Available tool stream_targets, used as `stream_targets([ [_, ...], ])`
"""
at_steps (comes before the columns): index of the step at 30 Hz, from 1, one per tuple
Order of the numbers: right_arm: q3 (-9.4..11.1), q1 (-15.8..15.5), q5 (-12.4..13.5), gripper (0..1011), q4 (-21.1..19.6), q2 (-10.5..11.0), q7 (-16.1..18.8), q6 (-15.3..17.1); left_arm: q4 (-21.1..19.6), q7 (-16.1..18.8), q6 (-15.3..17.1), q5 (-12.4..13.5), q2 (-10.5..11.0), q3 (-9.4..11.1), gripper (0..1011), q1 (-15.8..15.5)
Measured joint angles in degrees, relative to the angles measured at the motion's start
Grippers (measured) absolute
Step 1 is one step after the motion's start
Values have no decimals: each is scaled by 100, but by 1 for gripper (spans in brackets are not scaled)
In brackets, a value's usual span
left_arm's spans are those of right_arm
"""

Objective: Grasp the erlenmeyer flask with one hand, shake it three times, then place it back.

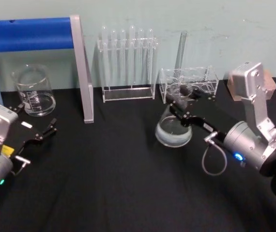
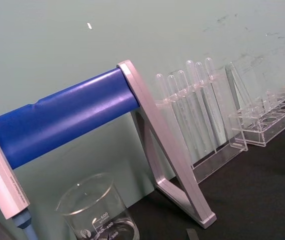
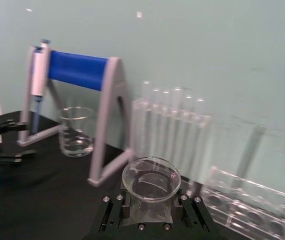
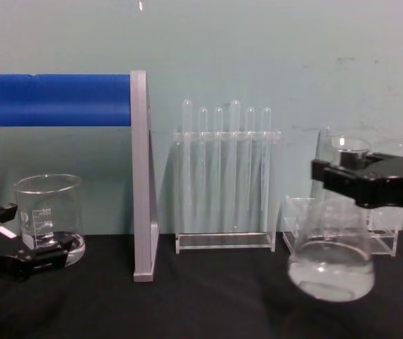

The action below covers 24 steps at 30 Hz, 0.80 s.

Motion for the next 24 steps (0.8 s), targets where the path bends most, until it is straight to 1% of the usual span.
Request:
stream_targets([
  [4,152,91,-66,450,181,-69,-113,-8,0,0,0,0,0,0,1001,0],
  [15,423,225,-239,450,474,-218,-254,-20,0,0,0,0,0,0,1001,0],
  [24,513,249,-328,450,532,-298,-271,9,0,0,0,0,0,0,1001,0],
])
